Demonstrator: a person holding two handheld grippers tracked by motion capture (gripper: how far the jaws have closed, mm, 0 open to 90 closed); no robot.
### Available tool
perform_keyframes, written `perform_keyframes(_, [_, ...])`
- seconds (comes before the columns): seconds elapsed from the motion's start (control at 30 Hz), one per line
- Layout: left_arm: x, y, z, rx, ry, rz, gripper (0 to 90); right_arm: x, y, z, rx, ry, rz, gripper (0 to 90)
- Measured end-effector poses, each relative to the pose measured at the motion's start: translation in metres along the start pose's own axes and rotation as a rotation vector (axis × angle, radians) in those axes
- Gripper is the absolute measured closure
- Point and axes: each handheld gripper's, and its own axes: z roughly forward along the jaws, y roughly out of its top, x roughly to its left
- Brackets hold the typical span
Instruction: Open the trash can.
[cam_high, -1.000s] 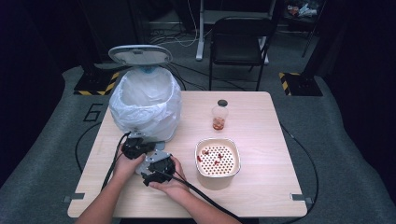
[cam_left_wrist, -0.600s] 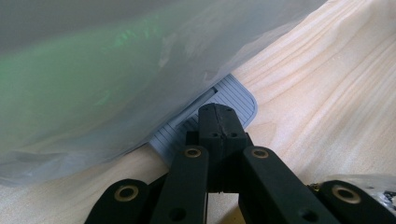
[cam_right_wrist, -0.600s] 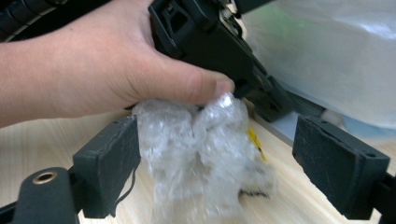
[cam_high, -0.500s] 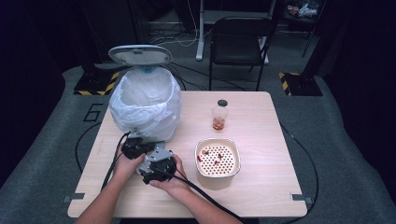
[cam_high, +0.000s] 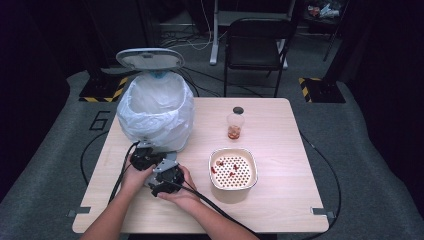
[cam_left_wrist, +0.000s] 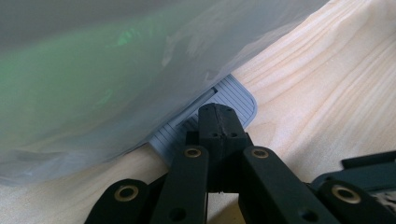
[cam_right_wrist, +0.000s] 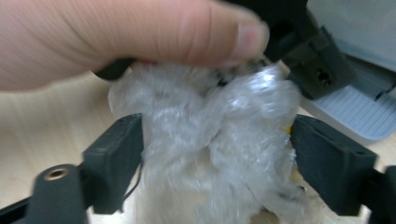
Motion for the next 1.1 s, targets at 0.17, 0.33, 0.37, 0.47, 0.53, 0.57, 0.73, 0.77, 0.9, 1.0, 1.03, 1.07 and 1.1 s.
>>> perform_keyframes(0.17, [0.0,0.0,0.0,-0.001,0.0,0.0,90.0,0.002,-0.005,0.003,0.028,-0.003,-0.003,42.1])
perform_keyframes(0.33, [0.0,0.0,0.0,0.0,0.001,-0.004,90.0,-0.003,-0.007,-0.003,0.042,0.043,0.027,61.1])
perform_keyframes(0.37, [0.0,0.0,0.0,-0.001,0.001,-0.005,90.0,-0.003,-0.007,-0.007,0.057,0.057,0.051,64.5])
perform_keyframes(0.47, [0.0,0.0,0.0,0.0,0.0,-0.007,90.0,-0.004,-0.006,-0.02,0.055,0.081,0.071,69.0])
perform_keyframes(0.53, [0.0,0.0,0.0,0.002,0.0,-0.007,90.0,-0.001,-0.003,-0.032,0.049,0.088,0.073,69.8])
perform_keyframes(0.57, [0.0,0.0,0.0,0.002,0.001,-0.007,90.0,0.002,-0.001,-0.04,0.056,0.085,0.069,70.0])
perform_keyframes(0.73, [0.0,0.001,0.0,0.006,0.004,-0.008,90.0,0.007,0.008,-0.071,0.005,0.074,0.065,70.5])
perform_keyframes(0.77, [0.0,0.001,0.0,0.006,0.004,-0.004,90.0,0.006,0.01,-0.077,-0.008,0.08,0.068,70.4])
perform_keyframes(0.9, [0.0,0.001,-0.002,0.027,-0.002,-0.005,90.0,0.008,0.022,-0.104,-0.034,0.085,0.067,70.3])
perform_keyframes(1.0, [0.0,0.001,-0.002,0.028,0.0,-0.005,90.0,0.008,0.036,-0.127,-0.062,0.083,0.048,70.3])
perform_keyframes(1.03, [-0.001,0.001,-0.002,0.023,0.006,-0.002,90.0,0.006,0.041,-0.134,-0.069,0.089,0.045,70.2])
perform_keyframes(1.07, [-0.001,0.002,-0.002,0.025,0.007,0.001,90.0,0.005,0.046,-0.141,-0.075,0.089,0.045,70.1])
perform_keyframes(1.1, [0.0,0.002,-0.002,0.034,0.01,0.012,90.0,0.002,0.051,-0.148,-0.081,0.084,0.041,70.1])
